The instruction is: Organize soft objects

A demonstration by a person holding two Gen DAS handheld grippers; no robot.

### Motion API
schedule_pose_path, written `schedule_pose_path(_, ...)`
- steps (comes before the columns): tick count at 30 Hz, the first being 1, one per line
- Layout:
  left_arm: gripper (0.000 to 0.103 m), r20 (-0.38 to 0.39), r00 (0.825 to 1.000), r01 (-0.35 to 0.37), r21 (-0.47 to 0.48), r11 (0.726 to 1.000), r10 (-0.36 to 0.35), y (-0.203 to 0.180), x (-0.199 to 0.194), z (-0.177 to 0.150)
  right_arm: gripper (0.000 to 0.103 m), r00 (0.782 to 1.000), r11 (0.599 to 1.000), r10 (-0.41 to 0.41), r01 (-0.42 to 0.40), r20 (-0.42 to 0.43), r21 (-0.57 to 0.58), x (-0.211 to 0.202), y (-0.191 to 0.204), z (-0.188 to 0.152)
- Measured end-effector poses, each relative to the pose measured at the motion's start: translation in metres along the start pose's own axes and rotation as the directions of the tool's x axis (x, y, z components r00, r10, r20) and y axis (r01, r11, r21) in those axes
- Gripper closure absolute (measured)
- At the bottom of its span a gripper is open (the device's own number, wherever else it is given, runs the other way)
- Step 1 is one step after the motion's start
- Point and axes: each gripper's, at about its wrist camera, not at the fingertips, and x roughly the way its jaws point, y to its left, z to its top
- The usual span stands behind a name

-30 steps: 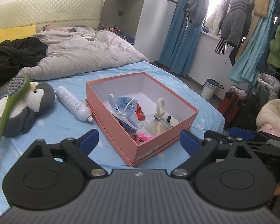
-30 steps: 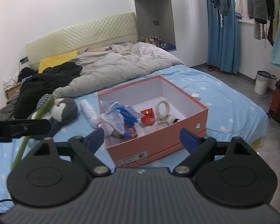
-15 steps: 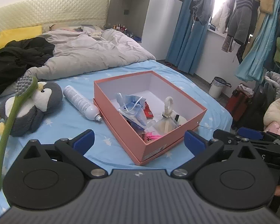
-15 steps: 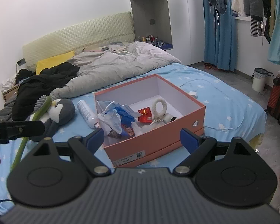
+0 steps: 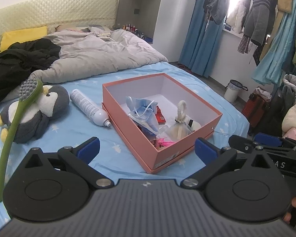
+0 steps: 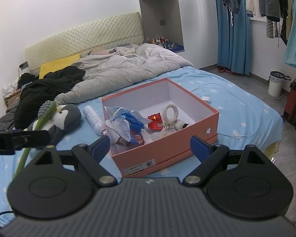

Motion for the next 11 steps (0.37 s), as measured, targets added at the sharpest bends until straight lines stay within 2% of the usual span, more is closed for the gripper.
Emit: schedule_pose_path(11,0.000,0.015,1.000,-0.009,-0.019,1.000,0.010,0.0046,-0.0032,0.0018,0.013,1.000,1.000,0.006,-0.006,-0.006,-0.007,0.0001,-0.0004,0.0011)
